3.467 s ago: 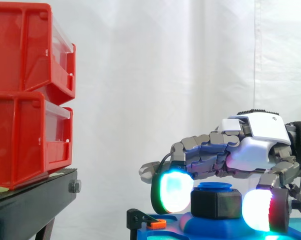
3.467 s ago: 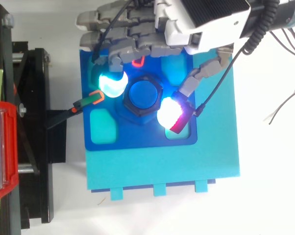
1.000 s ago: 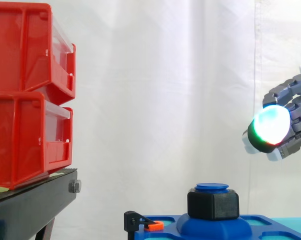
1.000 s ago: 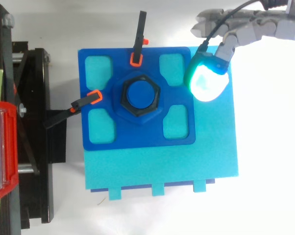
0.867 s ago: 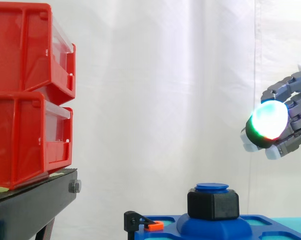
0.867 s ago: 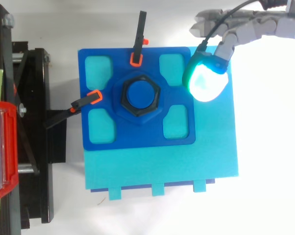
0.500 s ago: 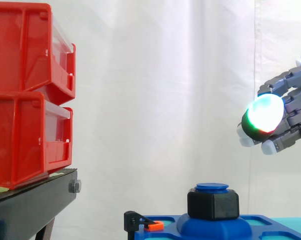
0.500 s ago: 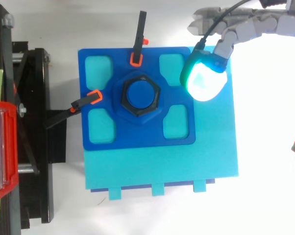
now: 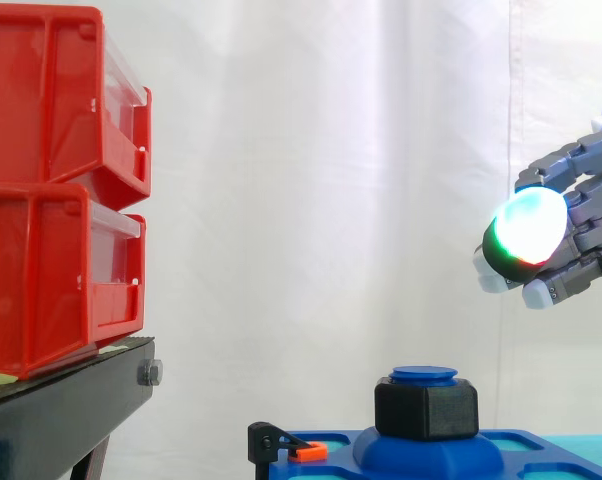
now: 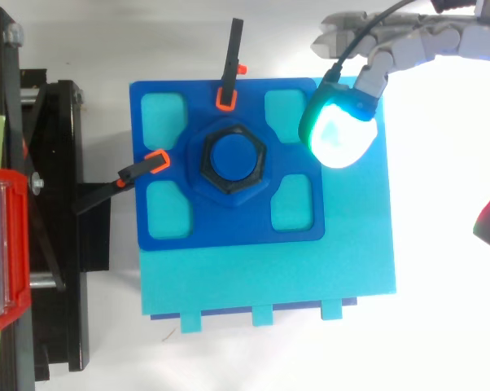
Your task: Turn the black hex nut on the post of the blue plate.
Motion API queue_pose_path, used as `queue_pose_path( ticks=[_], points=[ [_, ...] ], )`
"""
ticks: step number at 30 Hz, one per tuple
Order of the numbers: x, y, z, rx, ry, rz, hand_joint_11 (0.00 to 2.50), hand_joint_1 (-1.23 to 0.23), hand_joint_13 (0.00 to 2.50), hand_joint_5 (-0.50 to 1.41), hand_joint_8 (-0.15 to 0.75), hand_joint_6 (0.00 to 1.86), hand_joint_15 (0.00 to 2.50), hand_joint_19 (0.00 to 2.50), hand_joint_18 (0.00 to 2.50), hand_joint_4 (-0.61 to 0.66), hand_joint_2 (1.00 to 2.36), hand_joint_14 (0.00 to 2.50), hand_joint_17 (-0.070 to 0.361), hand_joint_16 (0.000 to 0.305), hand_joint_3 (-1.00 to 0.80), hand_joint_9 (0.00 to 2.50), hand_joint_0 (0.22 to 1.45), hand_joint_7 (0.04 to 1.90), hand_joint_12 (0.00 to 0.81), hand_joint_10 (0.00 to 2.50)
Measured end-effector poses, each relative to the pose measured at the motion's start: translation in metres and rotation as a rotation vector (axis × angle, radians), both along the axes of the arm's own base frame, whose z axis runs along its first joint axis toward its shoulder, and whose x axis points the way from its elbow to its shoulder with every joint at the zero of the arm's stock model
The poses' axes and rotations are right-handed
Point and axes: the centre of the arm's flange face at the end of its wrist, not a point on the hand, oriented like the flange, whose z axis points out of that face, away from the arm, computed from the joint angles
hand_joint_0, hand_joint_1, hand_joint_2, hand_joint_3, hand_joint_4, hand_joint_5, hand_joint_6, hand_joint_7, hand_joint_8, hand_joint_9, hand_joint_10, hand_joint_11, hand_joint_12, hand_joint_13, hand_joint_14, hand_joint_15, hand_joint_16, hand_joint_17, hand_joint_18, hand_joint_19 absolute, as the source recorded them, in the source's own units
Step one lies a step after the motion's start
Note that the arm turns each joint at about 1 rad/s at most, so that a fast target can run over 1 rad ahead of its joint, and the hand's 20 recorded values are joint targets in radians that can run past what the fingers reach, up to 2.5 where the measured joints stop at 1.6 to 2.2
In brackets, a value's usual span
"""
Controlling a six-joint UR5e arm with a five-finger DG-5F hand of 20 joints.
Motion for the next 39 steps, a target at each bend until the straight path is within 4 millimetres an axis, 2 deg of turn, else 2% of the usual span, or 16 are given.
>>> queue_pose_path(
  ticks=[39],
  points=[
    [0.0, -0.0001, 0.0, 0.0, 0.0, -0.001, 0.0, -0.37, 0.0, -0.28, 0.246, 0.5, 0.0, 0.22, 0.0, 0.17, 1.0, 0.0, 0.12, 0.053, -0.5, 0.02, 0.48, 0.76, 0.375, 0.0]
  ],
)
